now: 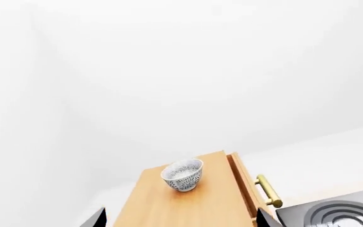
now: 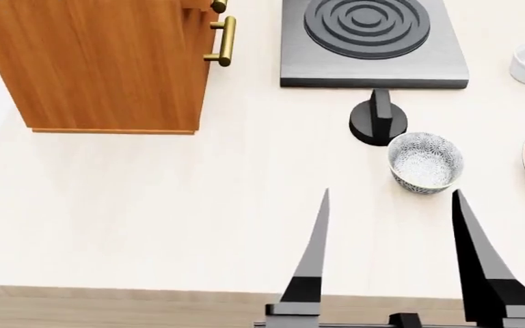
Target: Pick the akita bowl on the wooden cabinet and place it on the plate.
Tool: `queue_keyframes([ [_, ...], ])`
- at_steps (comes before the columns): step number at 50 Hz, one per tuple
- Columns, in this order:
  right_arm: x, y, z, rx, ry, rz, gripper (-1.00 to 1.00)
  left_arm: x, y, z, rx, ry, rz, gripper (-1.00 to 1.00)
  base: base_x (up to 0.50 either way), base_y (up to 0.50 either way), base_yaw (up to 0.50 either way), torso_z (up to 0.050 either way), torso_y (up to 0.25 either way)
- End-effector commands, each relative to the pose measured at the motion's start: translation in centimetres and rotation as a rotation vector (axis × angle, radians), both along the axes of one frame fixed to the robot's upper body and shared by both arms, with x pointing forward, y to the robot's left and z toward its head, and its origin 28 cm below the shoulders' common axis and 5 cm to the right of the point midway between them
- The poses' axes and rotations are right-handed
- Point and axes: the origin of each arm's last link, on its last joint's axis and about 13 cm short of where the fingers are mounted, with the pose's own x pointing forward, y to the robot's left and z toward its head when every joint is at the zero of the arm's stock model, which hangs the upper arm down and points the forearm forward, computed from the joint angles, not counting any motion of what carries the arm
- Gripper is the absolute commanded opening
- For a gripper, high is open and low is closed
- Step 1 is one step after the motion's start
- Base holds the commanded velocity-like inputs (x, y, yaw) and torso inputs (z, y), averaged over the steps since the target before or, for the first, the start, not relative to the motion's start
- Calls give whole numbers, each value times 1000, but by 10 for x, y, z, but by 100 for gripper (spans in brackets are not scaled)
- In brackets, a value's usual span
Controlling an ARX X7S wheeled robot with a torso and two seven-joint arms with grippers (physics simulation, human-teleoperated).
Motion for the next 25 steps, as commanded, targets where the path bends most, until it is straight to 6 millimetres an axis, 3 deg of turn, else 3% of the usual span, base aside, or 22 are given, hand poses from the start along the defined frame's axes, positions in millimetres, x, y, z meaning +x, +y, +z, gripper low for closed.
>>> queue_keyframes([
  [1,-1,0,0,-17,-5,13,100,13,-3,34,-33,15,-25,100,0,0,0,0,0],
  [6,-1,0,0,-23,-15,23,100,9,-2,45,-66,-11,-35,100,121,0,0,0,0],
  [25,-1,1,-2,-27,-12,27,100,-1,-1,39,-82,-41,-39,100,354,0,0,0,0],
])
